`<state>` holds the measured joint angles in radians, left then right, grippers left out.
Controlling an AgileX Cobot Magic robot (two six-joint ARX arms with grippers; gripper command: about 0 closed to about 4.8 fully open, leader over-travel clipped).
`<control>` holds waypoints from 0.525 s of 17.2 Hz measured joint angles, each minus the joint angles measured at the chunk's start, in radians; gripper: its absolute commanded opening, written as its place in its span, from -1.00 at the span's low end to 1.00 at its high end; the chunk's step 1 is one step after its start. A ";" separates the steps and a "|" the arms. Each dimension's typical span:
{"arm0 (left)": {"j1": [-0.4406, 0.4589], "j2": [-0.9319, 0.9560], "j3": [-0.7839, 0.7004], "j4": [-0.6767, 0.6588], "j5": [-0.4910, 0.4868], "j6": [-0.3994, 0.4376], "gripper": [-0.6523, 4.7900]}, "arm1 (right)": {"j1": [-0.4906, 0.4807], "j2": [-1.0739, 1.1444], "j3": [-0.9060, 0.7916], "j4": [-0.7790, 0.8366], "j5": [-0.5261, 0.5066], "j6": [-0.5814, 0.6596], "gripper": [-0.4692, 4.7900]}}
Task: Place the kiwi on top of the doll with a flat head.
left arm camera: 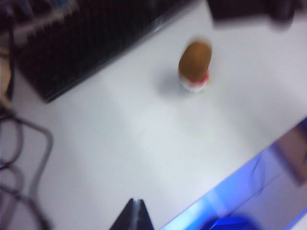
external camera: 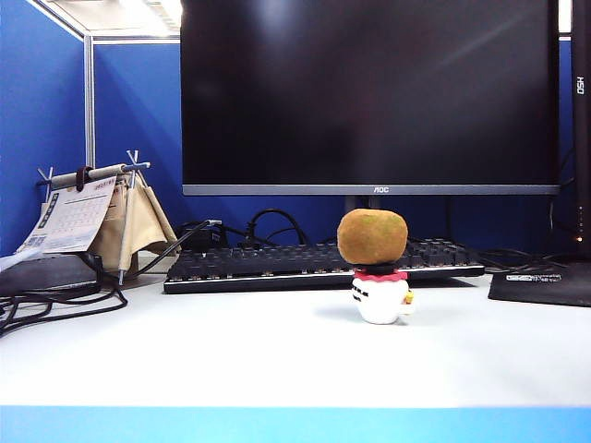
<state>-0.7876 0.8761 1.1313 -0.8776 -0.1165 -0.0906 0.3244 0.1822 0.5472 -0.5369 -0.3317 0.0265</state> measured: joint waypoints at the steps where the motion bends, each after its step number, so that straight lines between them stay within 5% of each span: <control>1: -0.004 -0.111 -0.145 0.102 0.002 -0.027 -0.78 | 0.000 0.000 -0.001 0.000 0.016 0.000 0.01; 3: -0.002 -0.299 -0.399 0.288 -0.007 -0.040 -0.78 | 0.000 0.000 -0.021 0.014 0.029 0.001 -0.25; 4: -0.003 -0.378 -0.504 0.367 -0.013 -0.041 -0.78 | 0.000 0.000 -0.032 0.013 0.040 0.002 -0.81; 7: -0.003 -0.597 -0.766 0.558 -0.084 -0.040 -0.78 | 0.000 -0.006 -0.048 0.003 0.076 0.002 -0.83; 9: -0.002 -0.653 -0.868 0.638 -0.158 -0.040 -0.78 | 0.000 -0.035 -0.085 0.009 0.221 0.002 -0.83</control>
<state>-0.7898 0.2230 0.2630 -0.2394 -0.2749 -0.1310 0.3241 0.1474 0.4622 -0.5282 -0.1104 0.0288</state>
